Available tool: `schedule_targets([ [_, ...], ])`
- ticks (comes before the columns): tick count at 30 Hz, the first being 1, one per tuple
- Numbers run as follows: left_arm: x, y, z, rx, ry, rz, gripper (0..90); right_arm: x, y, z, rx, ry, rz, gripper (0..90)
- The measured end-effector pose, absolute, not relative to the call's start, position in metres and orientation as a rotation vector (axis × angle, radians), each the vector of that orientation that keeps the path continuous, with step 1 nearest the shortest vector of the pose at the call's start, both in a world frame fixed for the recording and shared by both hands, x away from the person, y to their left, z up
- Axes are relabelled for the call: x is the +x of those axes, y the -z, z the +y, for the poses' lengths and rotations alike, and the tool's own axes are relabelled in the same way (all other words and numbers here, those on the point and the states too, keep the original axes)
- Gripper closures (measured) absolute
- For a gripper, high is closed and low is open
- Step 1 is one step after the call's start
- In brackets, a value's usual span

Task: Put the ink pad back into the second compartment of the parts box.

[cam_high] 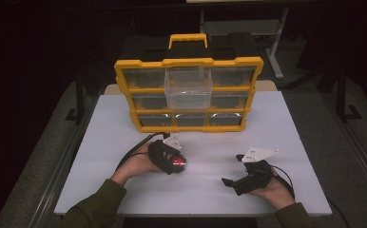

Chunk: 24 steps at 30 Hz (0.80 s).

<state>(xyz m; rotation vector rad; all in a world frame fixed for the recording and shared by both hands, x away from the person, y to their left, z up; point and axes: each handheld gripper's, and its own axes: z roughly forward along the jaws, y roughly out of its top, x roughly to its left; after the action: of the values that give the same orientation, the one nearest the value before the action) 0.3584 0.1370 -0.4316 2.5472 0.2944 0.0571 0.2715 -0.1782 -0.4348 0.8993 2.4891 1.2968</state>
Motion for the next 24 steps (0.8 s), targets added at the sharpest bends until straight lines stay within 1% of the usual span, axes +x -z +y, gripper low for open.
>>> schedule_targets([
  [9, 0.361, 0.420, 0.150, 2.514, -0.040, 0.346, 29.7, 0.271, 0.435, -0.178, 0.879, -1.307, 2.476, 0.0],
  [24, 0.365, 0.402, 0.168, 2.503, -0.050, 0.403, 29.7, 0.270, 0.437, -0.176, 0.876, -1.299, 2.472, 0.0],
])
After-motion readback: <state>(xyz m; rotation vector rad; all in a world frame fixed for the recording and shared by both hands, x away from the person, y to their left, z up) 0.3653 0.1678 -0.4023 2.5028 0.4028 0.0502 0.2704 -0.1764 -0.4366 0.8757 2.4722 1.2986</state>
